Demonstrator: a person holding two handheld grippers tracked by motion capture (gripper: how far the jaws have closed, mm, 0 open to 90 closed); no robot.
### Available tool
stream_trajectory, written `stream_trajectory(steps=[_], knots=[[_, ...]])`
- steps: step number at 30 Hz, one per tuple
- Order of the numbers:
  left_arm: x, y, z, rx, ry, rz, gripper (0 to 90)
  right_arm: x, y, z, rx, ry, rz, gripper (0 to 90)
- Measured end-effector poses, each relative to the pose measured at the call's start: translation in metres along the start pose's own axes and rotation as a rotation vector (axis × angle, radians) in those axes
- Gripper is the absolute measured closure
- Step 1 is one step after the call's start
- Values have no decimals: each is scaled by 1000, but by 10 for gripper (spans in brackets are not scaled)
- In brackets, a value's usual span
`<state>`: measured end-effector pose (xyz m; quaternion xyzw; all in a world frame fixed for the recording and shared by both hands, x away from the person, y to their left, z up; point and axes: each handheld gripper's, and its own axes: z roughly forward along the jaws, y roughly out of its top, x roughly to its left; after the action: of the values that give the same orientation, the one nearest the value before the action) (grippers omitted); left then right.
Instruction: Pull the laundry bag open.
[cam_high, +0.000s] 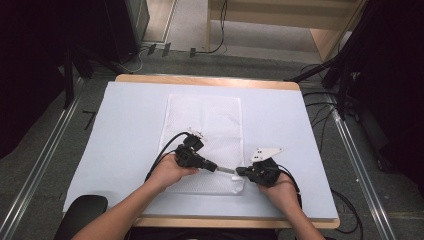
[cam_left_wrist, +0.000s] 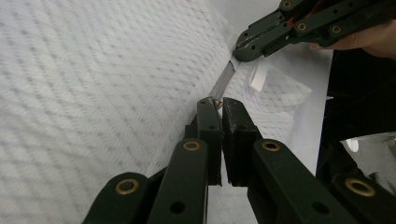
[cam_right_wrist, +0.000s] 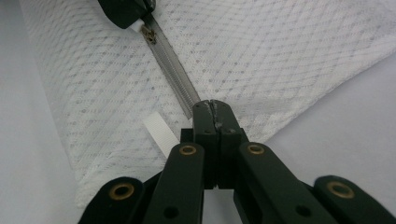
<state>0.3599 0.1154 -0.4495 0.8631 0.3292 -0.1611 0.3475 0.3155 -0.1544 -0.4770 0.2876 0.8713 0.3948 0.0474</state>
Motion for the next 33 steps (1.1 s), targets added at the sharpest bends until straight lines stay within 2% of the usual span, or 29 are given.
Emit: stream_trajectory(steps=[8,13,16,17,21,26,28,33], knots=[[-1,-5,-4,15,8,8,882,-1,1,0,7,14,6,900],[2,-8,-11,8,13,-13,882,-3,1,0,7,22,3,900],[0,-9,-12,16,10,-4,882,-3,1,0,10,26,8,900],[-1,-9,-12,23,24,5,882,-3,1,0,11,26,8,900],[3,-10,-18,24,18,-8,881,-3,2,0,18,28,-1,900],[7,-12,-26,44,31,-10,882,-3,3,0,25,30,6,900],[8,-16,-30,57,52,-4,882,-3,3,0,25,30,6,900],[10,-22,-36,42,61,-17,881,-4,3,0,25,32,7,900]])
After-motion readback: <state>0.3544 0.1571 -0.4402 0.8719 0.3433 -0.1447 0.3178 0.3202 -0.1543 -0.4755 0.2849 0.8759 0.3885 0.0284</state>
